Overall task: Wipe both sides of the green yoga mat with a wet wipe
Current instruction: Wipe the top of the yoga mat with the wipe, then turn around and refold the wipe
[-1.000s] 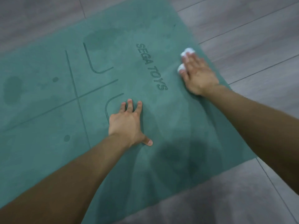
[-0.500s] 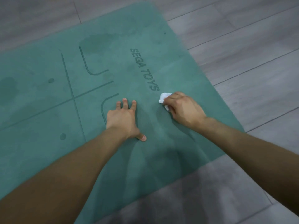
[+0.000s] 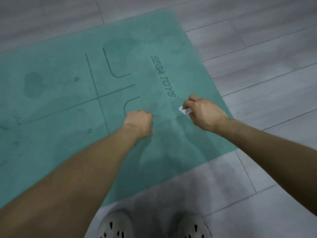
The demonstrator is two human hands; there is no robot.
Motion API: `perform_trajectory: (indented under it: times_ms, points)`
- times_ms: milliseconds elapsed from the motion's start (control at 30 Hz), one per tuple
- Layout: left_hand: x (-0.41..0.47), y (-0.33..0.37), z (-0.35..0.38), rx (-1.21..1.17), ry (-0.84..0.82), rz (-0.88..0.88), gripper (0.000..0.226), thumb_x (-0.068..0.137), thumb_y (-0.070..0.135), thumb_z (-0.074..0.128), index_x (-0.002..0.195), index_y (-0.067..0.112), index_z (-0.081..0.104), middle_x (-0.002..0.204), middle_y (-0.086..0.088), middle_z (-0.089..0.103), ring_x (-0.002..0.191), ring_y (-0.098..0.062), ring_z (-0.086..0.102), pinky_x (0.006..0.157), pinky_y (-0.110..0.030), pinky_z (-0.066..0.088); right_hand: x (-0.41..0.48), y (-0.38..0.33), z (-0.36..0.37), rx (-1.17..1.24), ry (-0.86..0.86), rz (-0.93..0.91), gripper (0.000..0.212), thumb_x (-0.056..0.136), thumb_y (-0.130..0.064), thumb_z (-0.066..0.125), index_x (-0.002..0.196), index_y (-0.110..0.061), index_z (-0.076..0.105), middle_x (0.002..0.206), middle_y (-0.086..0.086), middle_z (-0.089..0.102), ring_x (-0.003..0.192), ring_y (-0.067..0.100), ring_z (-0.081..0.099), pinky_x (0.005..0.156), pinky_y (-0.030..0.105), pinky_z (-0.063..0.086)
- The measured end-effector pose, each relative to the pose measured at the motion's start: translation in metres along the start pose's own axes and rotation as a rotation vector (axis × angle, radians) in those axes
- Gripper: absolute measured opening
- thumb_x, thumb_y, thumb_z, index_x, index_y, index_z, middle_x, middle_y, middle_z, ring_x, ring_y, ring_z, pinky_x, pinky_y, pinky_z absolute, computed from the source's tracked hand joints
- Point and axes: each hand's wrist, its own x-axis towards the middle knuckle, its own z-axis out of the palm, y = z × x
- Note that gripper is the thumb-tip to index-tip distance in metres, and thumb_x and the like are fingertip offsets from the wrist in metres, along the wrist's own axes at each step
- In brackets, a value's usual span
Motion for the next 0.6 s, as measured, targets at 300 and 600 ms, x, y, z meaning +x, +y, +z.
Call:
perform_trajectory:
  times_ms: [300, 600]
  points:
    - [-0.167, -0.057, -0.185, -0.07, -0.006, -0.007, 0.038, 0.096, 0.032, 0.059, 0.133, 0.022, 0.06, 0.127, -0.004, 0.066, 0.119, -0.031, 0.064, 0.093, -0.039, 0.05, -0.059, -0.123, -0.179, 0.008, -0.032, -0.024, 0.025, 0.086, -0.003, 0.063, 0.108, -0.013, 0.069, 0.103, 0.009, 0.059, 0.098, 0.035, 0.061, 0.066, 0.042, 0.051]
    - [-0.407, -0.081, -0.451, -0.094, 0.107, -0.004, 0.029, 0.091, 0.032, 0.065, 0.118, 0.022, 0.068, 0.107, -0.001, 0.067, 0.099, -0.028, 0.066, 0.079, -0.04, 0.054, -0.148, -0.241, -0.478, 0.204, 0.17, 0.196, 0.027, 0.085, -0.009, 0.066, 0.11, -0.014, 0.072, 0.105, 0.006, 0.062, 0.096, 0.033, 0.062, 0.068, 0.038, 0.054]
